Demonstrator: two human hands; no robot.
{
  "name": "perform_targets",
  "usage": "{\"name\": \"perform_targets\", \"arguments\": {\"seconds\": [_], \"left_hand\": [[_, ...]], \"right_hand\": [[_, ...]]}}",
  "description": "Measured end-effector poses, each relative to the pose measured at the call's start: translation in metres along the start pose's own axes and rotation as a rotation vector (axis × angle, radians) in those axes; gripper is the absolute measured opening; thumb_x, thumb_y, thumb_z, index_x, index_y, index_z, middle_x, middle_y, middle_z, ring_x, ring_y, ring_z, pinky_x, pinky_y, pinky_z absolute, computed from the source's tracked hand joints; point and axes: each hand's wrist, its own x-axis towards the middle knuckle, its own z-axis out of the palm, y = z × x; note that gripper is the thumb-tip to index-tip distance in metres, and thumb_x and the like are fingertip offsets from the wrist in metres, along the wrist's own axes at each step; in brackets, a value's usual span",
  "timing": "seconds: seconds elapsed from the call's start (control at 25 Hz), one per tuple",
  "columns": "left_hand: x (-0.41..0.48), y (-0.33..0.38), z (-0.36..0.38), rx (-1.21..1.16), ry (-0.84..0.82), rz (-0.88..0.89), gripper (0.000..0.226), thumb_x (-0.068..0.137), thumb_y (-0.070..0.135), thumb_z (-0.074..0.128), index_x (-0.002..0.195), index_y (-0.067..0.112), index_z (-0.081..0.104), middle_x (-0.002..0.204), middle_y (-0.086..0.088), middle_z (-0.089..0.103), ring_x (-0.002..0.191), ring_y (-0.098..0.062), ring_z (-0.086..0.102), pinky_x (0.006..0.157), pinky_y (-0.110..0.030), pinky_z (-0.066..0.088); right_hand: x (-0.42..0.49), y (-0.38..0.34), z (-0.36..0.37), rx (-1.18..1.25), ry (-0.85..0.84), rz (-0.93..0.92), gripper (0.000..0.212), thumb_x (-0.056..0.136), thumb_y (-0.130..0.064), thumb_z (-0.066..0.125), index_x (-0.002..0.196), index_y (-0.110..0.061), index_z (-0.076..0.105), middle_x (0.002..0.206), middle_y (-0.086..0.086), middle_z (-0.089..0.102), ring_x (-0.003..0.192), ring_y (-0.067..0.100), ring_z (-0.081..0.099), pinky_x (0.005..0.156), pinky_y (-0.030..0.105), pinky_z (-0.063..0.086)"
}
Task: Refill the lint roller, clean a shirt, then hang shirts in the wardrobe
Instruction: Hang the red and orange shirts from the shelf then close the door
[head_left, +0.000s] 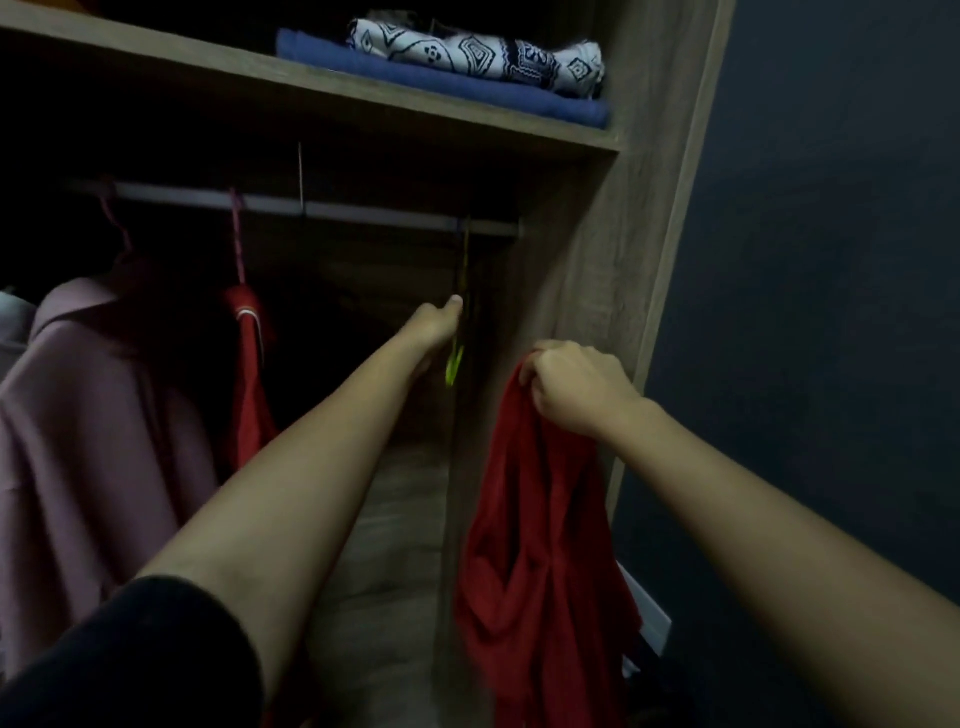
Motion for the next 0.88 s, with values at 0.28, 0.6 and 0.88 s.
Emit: {"name": "perform_targets", "arguments": {"seconds": [0.28,0.6,0.88], "left_hand": [[-0.006,0.020,0.019,0.144,0.275,0.102,0.046,0.100,0.029,0.031,0.128,-0.003,0.046,0.131,-0.024,0.052,0.122,-0.037,0.048,0.098,-0.034,0.038],[-0.146,-0.097,-0.012,0.240,0.552,0.456,0.020,0.093,0.021,0.053,0.089,0.002,0.056,0.090,-0.021,0.052,0.083,-0.035,0.054,0.076,-0.031,0.036],[-0.237,-0.217,-0.067,-0.265,0.170,0.255,0.032,0.071,0.060,0.067,0.069,0.029,0.059,0.083,0.000,0.075,0.076,-0.023,0.070,0.073,-0.040,0.055]], "right_hand": [[-0.003,0.017,-0.003,0.092,-0.028,-0.013,0.041,0.087,-0.012,0.039,0.118,-0.027,0.061,0.135,-0.006,0.052,0.122,0.022,0.049,0.094,0.041,0.046],[0.005,0.003,0.038,0.303,-0.042,0.046,0.053,0.077,-0.008,0.043,0.125,-0.024,0.058,0.141,-0.006,0.047,0.129,0.024,0.043,0.107,0.041,0.038],[0.013,-0.029,0.052,0.610,-0.064,0.030,0.057,0.074,0.015,0.041,0.127,-0.001,0.053,0.142,0.014,0.043,0.134,0.025,0.038,0.113,0.026,0.024]]}}
